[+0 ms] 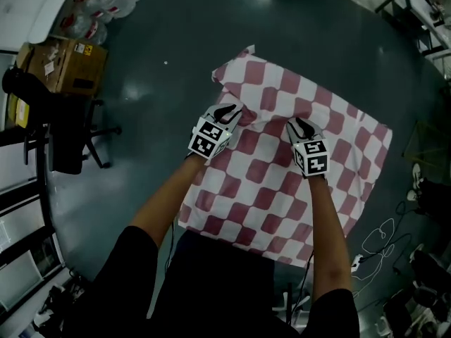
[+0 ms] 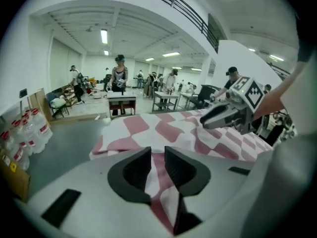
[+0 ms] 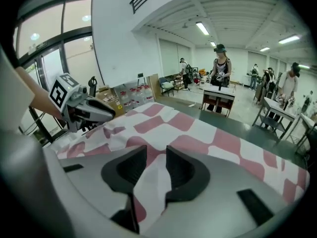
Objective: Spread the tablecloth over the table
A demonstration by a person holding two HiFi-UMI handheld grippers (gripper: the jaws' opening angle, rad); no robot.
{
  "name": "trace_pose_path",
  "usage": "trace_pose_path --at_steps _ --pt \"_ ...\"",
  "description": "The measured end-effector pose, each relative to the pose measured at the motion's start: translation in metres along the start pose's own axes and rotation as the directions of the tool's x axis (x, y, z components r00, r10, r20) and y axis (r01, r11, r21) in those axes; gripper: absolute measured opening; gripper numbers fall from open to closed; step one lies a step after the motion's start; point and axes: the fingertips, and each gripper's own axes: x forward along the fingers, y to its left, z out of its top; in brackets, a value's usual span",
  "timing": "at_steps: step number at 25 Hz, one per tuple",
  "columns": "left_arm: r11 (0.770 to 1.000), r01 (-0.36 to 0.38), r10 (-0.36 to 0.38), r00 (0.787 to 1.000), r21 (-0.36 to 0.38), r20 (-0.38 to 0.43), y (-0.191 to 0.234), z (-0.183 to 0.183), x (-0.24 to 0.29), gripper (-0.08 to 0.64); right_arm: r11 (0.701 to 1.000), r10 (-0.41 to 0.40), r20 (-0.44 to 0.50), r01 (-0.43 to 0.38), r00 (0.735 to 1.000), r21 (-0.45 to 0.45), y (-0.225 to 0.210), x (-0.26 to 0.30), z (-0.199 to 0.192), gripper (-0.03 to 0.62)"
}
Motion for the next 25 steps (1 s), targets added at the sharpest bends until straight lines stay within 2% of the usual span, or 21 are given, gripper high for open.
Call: trace_pose_path --at_steps 3,5,8,10,14,16,18,22,25 --pt "0.998 0.049 -0.044 0.986 0.027 -0.160 -0.009 -0.029 0.026 0.095 1.000 -0.011 -0.009 0.011 1.000 0.015 0.004 0.001 -0.005 0.135" --pt "0.998 0.026 -0.015 0.980 0.054 -0.199 -0.005 -0.039 0.032 0.089 1.000 -0.025 -0.010 0.025 1.000 -0.004 0.002 0.005 -0.006 0.137" --pt "0.998 -0.021 0.030 0.984 0.056 -0.173 0.006 -0.034 0.034 0.071 0.999 -0.023 -0.012 0.023 1.000 -0.030 -0.003 0.020 0.001 0.135" --pt "0.998 -0.056 0.060 0.985 0.028 -0.161 0.016 -0.031 0.034 0.064 0.999 -0.013 -0.055 0.012 0.998 -0.032 -0.006 0.034 -0.004 0.137" --pt "0.987 -0.126 0.114 0.986 -0.097 -0.123 0.035 -0.022 0.029 0.051 0.999 -0.045 -0.085 0.042 0.995 -0.034 -0.021 0.048 -0.009 0.117" --pt "0.982 -0.139 0.126 0.987 -0.131 -0.104 0.040 -0.021 0.026 0.051 0.999 -0.039 -0.089 0.036 0.995 -0.036 -0.023 0.049 -0.006 0.109" --pt "0.985 -0.129 0.119 0.988 -0.110 -0.100 0.036 -0.024 0.020 0.051 0.999 -0.022 -0.066 0.019 0.998 -0.047 -0.017 0.042 0.005 0.127" --pt "0.994 -0.106 0.103 0.991 -0.029 -0.091 0.025 -0.031 0.009 0.052 0.998 0.040 0.098 -0.034 0.994 -0.058 0.013 0.035 0.064 0.124" --pt "0.994 -0.104 0.100 0.990 -0.037 -0.097 0.025 -0.039 0.006 0.055 0.989 0.117 0.115 -0.106 0.986 -0.100 0.049 0.071 0.099 0.132"
